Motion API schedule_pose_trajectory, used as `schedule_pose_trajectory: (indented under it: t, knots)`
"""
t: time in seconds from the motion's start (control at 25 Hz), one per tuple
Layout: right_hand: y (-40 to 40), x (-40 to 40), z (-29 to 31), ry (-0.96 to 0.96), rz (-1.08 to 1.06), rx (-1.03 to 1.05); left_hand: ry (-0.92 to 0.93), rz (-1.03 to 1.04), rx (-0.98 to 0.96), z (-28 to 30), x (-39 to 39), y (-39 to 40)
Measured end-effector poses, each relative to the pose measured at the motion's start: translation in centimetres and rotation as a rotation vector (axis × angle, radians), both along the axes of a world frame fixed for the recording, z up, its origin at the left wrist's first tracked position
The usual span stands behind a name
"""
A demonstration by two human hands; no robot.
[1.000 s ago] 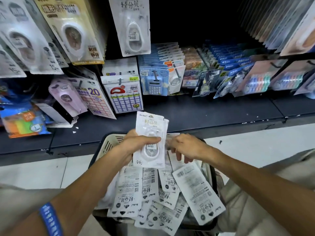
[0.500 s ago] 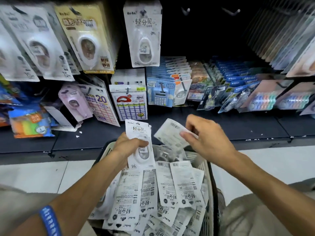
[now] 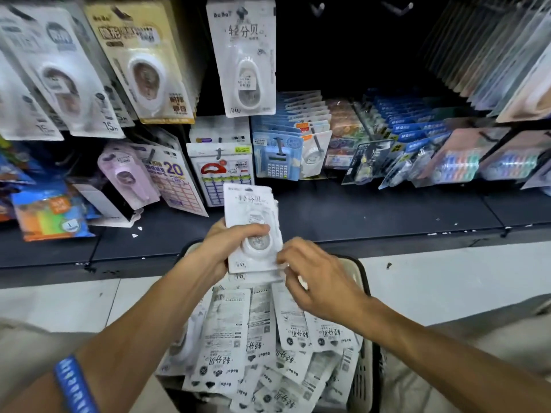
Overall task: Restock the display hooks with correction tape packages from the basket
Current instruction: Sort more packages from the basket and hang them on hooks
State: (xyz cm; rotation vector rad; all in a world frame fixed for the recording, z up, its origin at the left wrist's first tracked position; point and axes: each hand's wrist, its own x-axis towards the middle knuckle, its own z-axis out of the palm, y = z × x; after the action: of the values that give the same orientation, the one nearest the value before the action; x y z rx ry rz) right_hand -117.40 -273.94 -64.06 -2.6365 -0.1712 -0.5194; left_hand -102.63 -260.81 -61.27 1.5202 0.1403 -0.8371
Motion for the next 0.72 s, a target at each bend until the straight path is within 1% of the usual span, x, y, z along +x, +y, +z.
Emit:
schedule_pose_trajectory:
  t: [0.04, 0.08, 0.12, 0.16, 0.2, 0.24, 0.28, 0.4, 0.52, 0.56, 0.64, 0.68, 0.72]
  knots:
    - [-0.2, -0.4, -0.6, 0.110, -0.079, 0.162, -0.022, 0.056, 0.010, -0.2, 0.4, 0.2]
    - [-0.6, -0.8, -1.5, 0.301, -0.142, 0.206, -0.038, 0.101, 0.016, -0.2, 0.8, 0.4]
    - [-0.9, -1.5, -2.8, 0.553, -0.168, 0.143, -0.053, 0.126, 0.023, -0.3, 1.1, 0.6]
    - [-0.9, -2.4, -4.3, 0.839, -0.151, 0.059, -0.062, 0.135, 0.032, -0.4, 1.2, 0.8]
    - [-0.4, -3.4, -5.7, 1.051, -0.123, 0.021, -0.070, 0.127, 0.045, -0.6, 1.3, 0.9]
    - [0.4, -4.2, -6.8, 1.165, -0.107, 0.022, -0.077, 0.112, 0.059, -0.9, 1.4, 0.9]
    - [1.2, -4.7, -7.8, 1.199, -0.088, 0.011, -0.084, 0.096, 0.067, -1.1, 1.3, 0.9]
    - [2.3, -4.9, -8.7, 1.142, 0.001, -0.140, -0.091, 0.059, 0.081, -1.5, 1.2, 0.9]
    - [0.6, -4.2, -7.7, 1.172, -0.042, -0.253, -0.108, 0.039, 0.099, -1.6, 1.1, 1.0]
    - [0.2, -4.1, -7.4, 1.203, -0.050, -0.318, -0.115, 0.034, 0.106, -1.7, 1.1, 1.1]
    - [0.6, -3.8, -6.6, 1.227, -0.049, -0.529, -0.124, 0.032, 0.117, -1.8, 1.2, 1.2]
    - [0.9, -3.6, -6.1, 1.199, -0.049, -0.622, -0.128, 0.034, 0.117, -1.8, 1.3, 1.3]
    - [1.2, -3.3, -5.7, 1.128, -0.059, -0.662, -0.136, 0.036, 0.112, -1.8, 1.3, 1.3]
